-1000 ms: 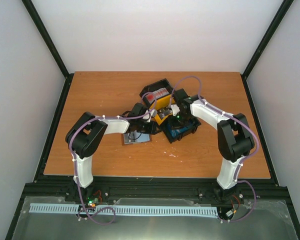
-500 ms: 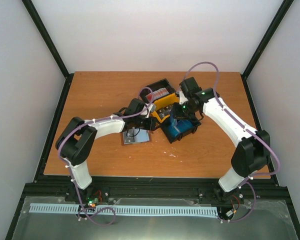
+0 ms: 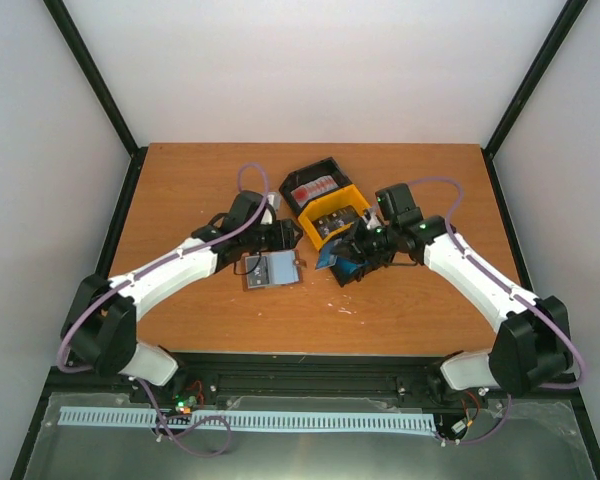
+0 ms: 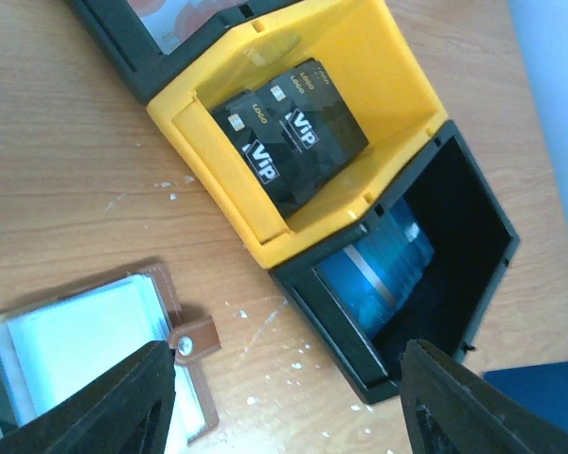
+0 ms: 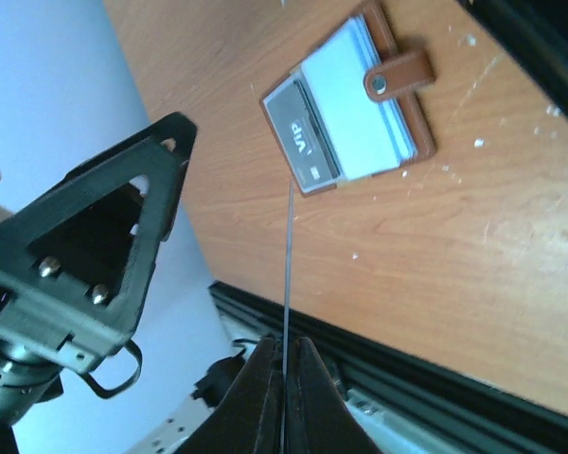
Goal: Put the credit cards into the card holder
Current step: Pick up the credit card from the storage box.
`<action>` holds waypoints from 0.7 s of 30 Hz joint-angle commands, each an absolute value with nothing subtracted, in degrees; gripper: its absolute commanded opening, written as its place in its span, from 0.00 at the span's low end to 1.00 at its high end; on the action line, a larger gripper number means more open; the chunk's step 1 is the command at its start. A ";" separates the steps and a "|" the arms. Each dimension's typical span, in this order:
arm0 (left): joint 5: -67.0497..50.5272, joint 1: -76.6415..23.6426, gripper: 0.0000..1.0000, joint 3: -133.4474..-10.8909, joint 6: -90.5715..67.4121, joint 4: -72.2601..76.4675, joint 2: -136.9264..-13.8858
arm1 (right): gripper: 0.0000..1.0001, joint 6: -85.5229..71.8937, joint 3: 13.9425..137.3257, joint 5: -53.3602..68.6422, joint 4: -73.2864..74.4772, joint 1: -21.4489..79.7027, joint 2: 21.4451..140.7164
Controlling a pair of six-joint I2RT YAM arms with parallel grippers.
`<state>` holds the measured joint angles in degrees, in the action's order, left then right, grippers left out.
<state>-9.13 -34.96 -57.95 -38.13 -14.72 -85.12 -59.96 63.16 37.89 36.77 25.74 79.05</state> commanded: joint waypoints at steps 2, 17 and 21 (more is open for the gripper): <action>-18.00 -32.13 0.70 -55.63 -45.14 -17.07 -78.25 | 0.03 -72.29 58.23 43.56 26.05 25.55 75.13; -55.37 -26.81 0.85 -45.45 -65.28 4.51 -67.71 | 0.03 -65.89 53.36 52.24 0.48 28.76 70.23; -58.64 -26.81 0.76 -43.33 -69.54 12.46 -67.06 | 0.03 -64.76 53.44 55.46 -3.68 29.44 69.36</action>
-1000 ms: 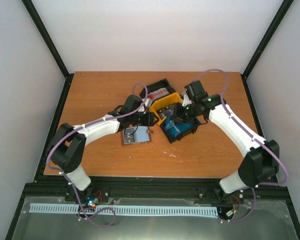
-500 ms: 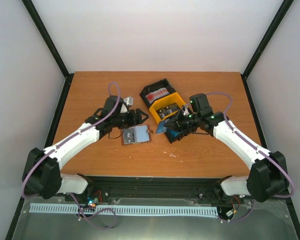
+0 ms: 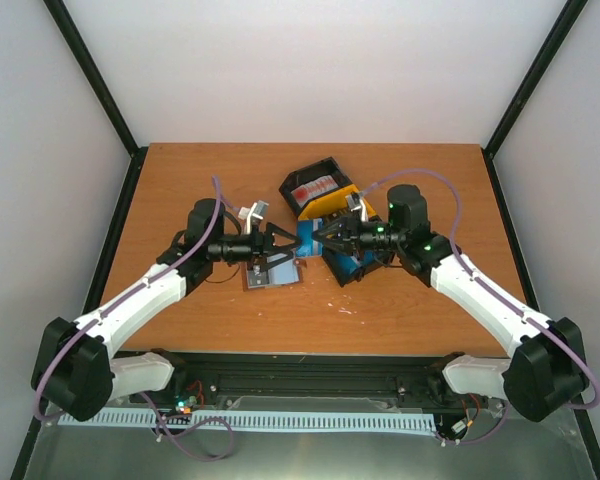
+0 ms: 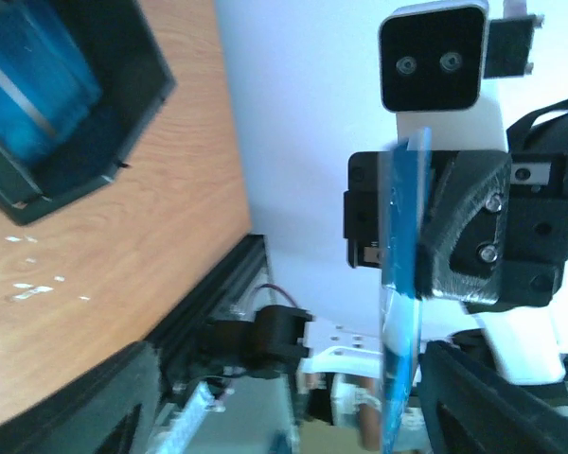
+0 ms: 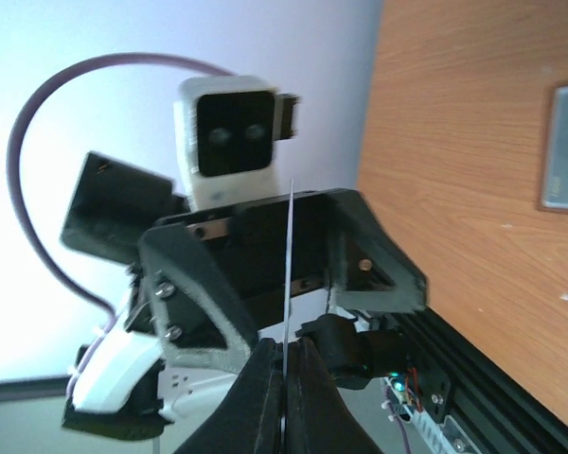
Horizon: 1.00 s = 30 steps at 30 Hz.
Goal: Put the credit cards into the card holder
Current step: Pick up the credit card from the storage box.
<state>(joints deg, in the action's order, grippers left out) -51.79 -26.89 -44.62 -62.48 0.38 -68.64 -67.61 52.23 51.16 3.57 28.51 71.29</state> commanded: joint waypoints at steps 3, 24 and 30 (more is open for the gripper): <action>-59.00 -26.81 0.61 -43.33 -69.91 13.79 -65.98 | 0.03 -62.91 54.23 57.17 -3.00 30.14 70.18; -47.73 -26.33 0.01 -42.09 -55.92 -3.61 -61.75 | 0.46 -47.86 55.45 44.35 16.18 31.99 70.45; -28.13 -26.19 0.01 -38.60 -48.12 -16.99 -60.93 | 0.52 -41.35 54.63 32.28 24.52 33.57 72.17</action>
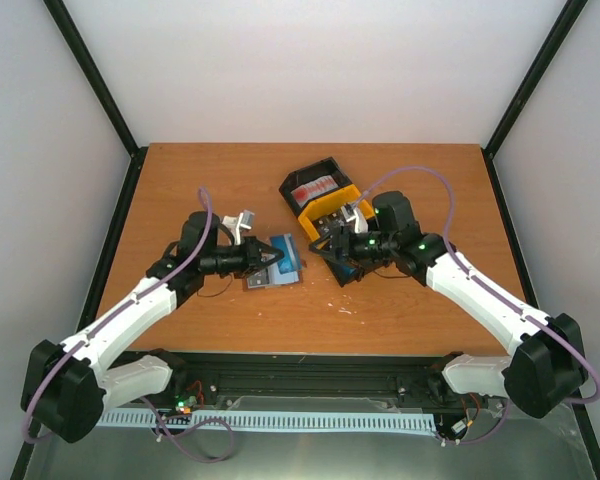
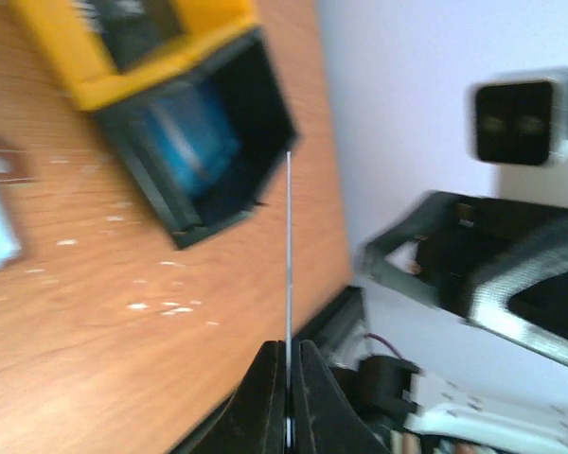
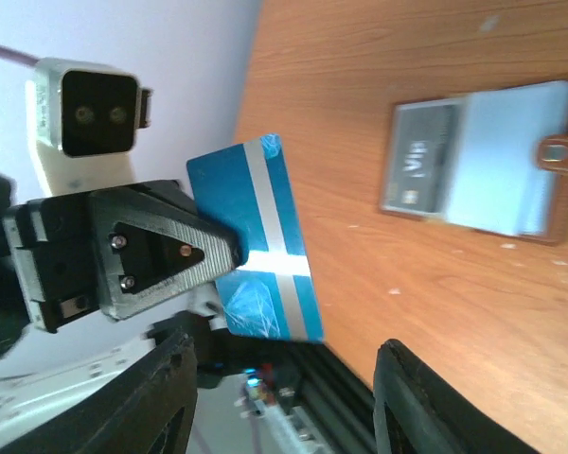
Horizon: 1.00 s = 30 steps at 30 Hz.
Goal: Put the credit cards into the card holder
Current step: Pick up the credit card from the storage box, then insert the credit card into the card holder.
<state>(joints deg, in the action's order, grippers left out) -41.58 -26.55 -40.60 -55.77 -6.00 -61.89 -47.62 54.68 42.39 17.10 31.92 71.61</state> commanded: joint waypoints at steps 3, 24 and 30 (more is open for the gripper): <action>-25.25 -26.15 0.01 -36.50 -45.72 -16.67 -62.55 | 0.52 -38.95 56.56 25.71 27.03 37.47 76.56; -37.37 -13.61 0.01 -36.47 -33.75 -7.11 -82.44 | 0.42 -30.23 78.76 1.27 37.60 48.45 110.74; -41.49 -12.06 0.01 -36.65 -33.02 -3.78 -85.96 | 0.42 -28.46 79.41 2.92 38.43 48.52 113.50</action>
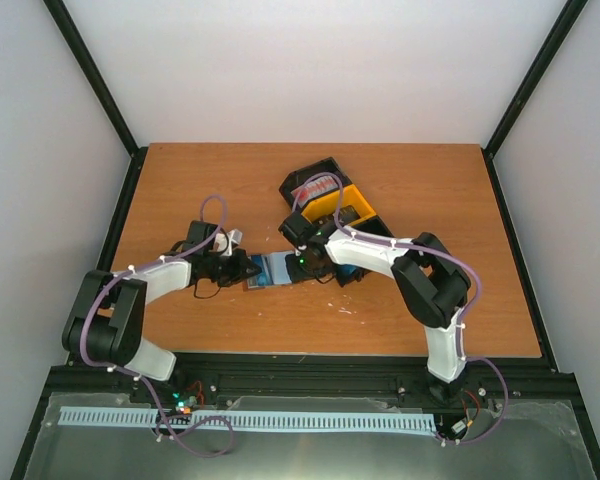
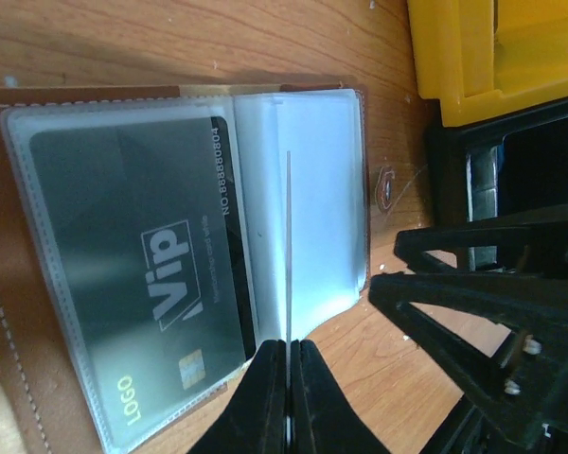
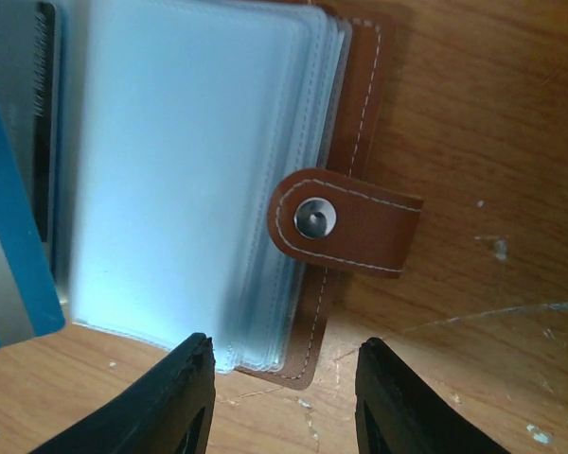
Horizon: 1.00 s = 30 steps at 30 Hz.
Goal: Put the credit cards into the card holder
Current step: Insert the credit card into the card holder.
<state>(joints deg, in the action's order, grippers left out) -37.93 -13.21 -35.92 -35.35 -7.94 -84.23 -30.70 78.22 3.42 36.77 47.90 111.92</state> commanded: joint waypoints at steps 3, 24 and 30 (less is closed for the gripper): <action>-42.00 -11.95 0.01 -36.91 -32.87 -3.35 -87.38 | 0.42 -27.69 79.84 4.23 38.75 48.51 114.69; -48.96 -7.30 0.01 -42.12 -30.60 -5.29 -93.13 | 0.38 -27.93 84.54 2.22 42.80 48.52 116.81; -49.63 -7.29 0.00 -43.16 -31.11 -5.37 -93.86 | 0.45 -28.20 85.99 3.13 42.68 48.52 114.41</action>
